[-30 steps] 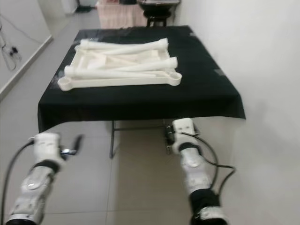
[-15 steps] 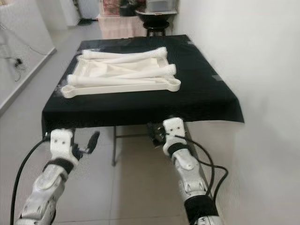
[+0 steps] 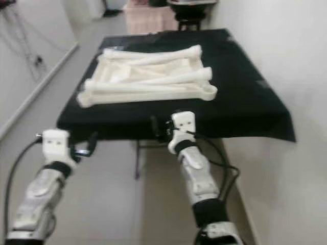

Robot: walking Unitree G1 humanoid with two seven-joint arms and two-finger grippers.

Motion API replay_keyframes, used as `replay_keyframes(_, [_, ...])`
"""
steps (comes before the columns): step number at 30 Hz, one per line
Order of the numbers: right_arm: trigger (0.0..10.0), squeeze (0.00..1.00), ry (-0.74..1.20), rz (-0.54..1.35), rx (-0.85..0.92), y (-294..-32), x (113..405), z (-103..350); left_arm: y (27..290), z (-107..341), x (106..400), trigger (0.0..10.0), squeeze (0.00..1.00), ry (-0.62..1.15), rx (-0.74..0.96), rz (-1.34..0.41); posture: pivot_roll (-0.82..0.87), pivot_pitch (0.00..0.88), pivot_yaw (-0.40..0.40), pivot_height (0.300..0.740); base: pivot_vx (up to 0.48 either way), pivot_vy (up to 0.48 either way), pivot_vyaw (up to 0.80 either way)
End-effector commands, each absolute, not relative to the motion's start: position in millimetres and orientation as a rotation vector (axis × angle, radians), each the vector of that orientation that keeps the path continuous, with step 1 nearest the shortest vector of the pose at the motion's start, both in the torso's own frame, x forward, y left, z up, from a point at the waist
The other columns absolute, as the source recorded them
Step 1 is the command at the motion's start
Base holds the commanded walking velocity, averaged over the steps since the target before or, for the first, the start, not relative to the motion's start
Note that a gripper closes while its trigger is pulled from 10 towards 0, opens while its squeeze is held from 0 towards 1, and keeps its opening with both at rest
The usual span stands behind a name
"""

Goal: Building children table

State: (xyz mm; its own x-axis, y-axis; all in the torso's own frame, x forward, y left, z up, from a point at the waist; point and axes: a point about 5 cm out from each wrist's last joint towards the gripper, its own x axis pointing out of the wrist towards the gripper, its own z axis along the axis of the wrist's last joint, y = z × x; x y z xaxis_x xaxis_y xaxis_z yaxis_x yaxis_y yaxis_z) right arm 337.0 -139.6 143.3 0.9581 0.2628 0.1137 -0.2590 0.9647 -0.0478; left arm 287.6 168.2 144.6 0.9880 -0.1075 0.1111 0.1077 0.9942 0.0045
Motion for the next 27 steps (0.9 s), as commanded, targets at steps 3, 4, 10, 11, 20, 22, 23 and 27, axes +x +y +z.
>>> replay_keyframes(3, [10.0, 0.00, -0.114, 0.259, -0.027, -144, 339, 147, 159, 145, 289, 10.0, 0.00, -0.102, 0.007, -0.152, -0.13, 0.000, 0.046, 0.740, 0.342, 0.000, 0.00])
replay_keyframes(4, [10.0, 0.00, -0.121, 0.278, -0.033, -141, 340, 150, 157, 147, 290, 10.0, 0.00, -0.103, 0.009, -0.159, -0.13, 0.000, 0.044, 0.740, 0.337, 0.000, 0.00])
replay_keyframes(10, [10.0, 0.00, -0.127, 0.320, -0.052, -135, 343, 156, 155, 150, 293, 10.0, 0.00, -0.106, 0.002, -0.165, -0.13, 0.000, 0.033, 0.740, 0.341, 0.000, 0.00])
replay_keyframes(11, [10.0, 0.00, -0.127, 0.320, -0.055, -135, 343, 157, 155, 150, 293, 10.0, 0.00, -0.106, 0.002, -0.166, -0.13, 0.000, 0.031, 0.740, 0.341, 0.000, 0.00])
replay_keyframes(20, [10.0, 0.00, -0.143, 0.343, -0.114, -140, 355, 174, 152, 150, 294, 10.0, 0.00, -0.101, 0.001, -0.180, -0.13, 0.000, 0.032, 0.740, 0.343, 0.000, 0.00])
replay_keyframes(22, [10.0, 0.00, -0.142, 0.357, -0.130, -140, 356, 176, 152, 150, 294, 10.0, 0.00, -0.100, 0.001, -0.181, -0.13, 0.000, 0.033, 0.740, 0.337, 0.000, 0.00])
replay_keyframes(23, [10.0, 0.00, -0.141, 0.370, -0.142, -139, 356, 177, 152, 150, 294, 10.0, 0.00, -0.100, 0.001, -0.182, -0.13, 0.000, 0.033, 0.740, 0.341, 0.000, 0.00])
replay_keyframes(27, [10.0, 0.00, -0.157, 0.384, -0.231, -148, 366, 195, 150, 150, 294, 10.0, 0.00, -0.098, -0.001, -0.190, -0.13, 0.000, 0.026, 0.740, 0.341, 0.000, 0.00])
